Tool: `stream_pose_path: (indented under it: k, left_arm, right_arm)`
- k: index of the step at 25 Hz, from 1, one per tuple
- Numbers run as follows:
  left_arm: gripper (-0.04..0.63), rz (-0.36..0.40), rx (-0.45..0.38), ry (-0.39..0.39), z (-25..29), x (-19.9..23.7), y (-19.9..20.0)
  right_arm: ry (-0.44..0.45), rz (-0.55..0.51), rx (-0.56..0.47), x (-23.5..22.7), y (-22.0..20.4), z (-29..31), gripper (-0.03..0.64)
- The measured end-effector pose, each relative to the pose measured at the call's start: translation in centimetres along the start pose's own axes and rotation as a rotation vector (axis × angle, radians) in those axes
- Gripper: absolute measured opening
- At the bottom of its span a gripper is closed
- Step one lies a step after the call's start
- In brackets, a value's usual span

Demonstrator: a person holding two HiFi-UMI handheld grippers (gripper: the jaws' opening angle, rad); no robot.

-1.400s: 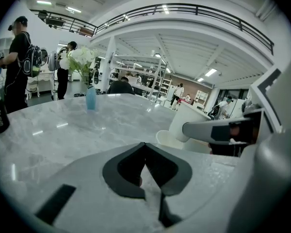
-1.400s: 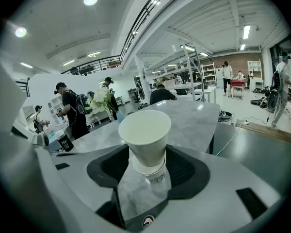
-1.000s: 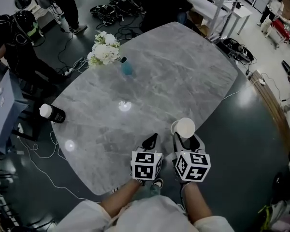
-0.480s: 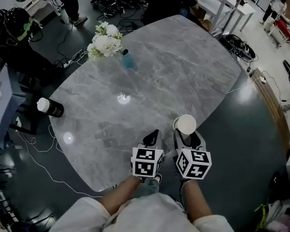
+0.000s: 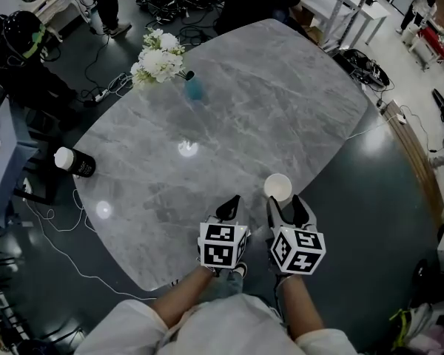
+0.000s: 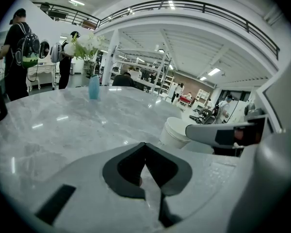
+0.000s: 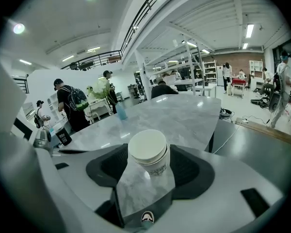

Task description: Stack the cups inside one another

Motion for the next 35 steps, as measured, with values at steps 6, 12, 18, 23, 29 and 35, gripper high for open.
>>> stream_pose_path:
  k: [6,12,18,23,29,35]
  left_arm:
    - [-0.005,0.005,-0.009,-0.001,-0.7,-0.6,-0.1]
    - [-0.005,0.016,-0.037,0.009,-2.3,-1.0,0.4]
    - [-0.005,0.029,-0.085,0.022,-5.5,-2.4,1.1]
    - [-0.005,0.042,-0.132,0.039,-8.8,-4.3,0.8]
    - [-0.005,0.038,-0.174,0.087,-12.4,-5.4,-0.9]
    - [-0.005,0.033,-0.19,0.124,-15.7,-5.8,-1.8]
  right_arm:
    - [-0.013,0.024,-0.076,-0.4,0.8,-1.5,0.225]
    - [-0.008,0.018,-0.125,-0.5,1.6,-3.5,0.221]
    - [-0.025,0.008,-0.164,-0.9,2.0,-6.9,0.119]
    - [-0.015,-0.003,-0.185,-1.2,1.5,-9.9,0.05]
    - [0.026,-0.034,-0.173,-0.7,-0.3,-12.9,0.026]
    - [0.064,-0.058,-0.183,1.1,-0.4,-14.9,0.021]
Point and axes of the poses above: the fingertips, and each gripper's own axes: z forward along the fingers, x to its left, y out of its top, the point moved 2 cm from there along -z, backward along the fingers, and after that the axes turned 2 degrees about z, right-handed, at the moved point
